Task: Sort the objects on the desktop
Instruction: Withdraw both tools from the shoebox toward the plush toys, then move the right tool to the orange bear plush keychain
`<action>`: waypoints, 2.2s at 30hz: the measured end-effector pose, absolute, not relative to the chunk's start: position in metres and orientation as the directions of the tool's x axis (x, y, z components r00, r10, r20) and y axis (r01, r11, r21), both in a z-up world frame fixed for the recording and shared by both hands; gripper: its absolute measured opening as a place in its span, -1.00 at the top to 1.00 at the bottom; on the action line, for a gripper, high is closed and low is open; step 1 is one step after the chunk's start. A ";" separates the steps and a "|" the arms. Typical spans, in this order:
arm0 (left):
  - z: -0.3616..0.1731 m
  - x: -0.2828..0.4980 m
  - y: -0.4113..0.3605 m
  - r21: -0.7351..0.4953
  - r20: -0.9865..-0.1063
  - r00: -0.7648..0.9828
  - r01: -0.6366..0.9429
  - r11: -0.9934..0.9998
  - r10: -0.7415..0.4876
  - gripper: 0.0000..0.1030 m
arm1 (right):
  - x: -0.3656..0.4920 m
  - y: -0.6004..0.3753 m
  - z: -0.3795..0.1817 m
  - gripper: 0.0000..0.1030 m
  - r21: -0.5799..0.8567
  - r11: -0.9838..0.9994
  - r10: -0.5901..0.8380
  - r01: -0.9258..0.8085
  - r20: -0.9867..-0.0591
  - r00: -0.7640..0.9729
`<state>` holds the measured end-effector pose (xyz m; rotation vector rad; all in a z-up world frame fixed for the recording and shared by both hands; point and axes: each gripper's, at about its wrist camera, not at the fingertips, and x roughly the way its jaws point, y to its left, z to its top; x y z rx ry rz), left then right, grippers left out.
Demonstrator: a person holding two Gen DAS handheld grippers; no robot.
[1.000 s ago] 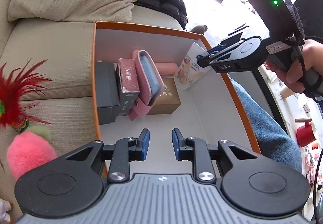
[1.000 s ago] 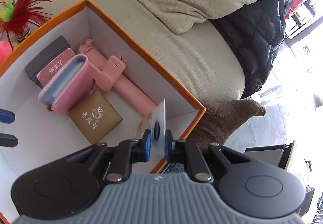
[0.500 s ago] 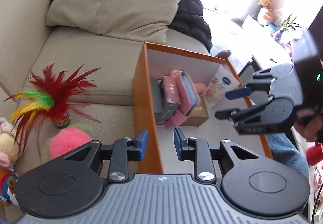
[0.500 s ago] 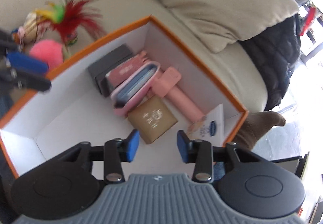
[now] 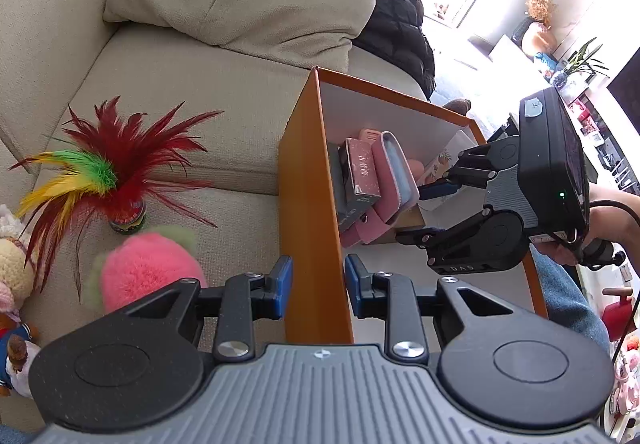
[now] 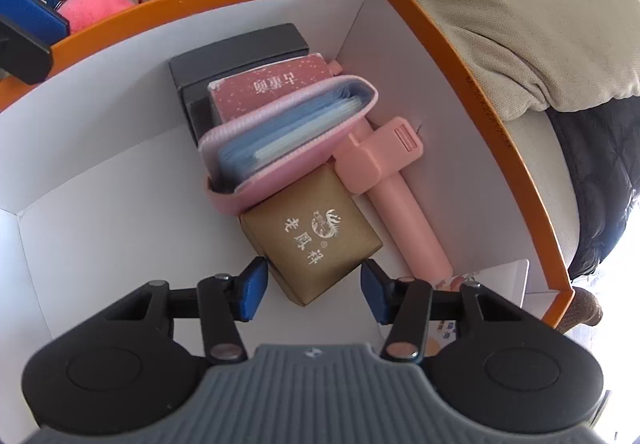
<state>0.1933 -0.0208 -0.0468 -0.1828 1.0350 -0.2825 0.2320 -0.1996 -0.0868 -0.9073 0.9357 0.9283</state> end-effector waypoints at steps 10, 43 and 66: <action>-0.040 0.188 -0.025 -0.250 -0.817 0.496 0.157 0.956 -0.295 0.38 | 0.230 -0.200 -0.081 -0.02 -0.162 0.435 0.224 -0.886 -0.933 0.281; -0.002 0.062 0.112 -0.146 -0.760 0.650 -0.141 0.979 -0.019 0.38 | 0.089 -0.160 0.018 -0.36 0.182 0.633 0.637 -0.753 -0.674 0.373; -0.033 0.088 0.190 -0.122 -0.845 0.535 -0.141 0.983 -0.028 0.38 | 0.078 -0.018 -0.026 -0.23 0.118 0.576 0.554 -0.809 -0.784 0.280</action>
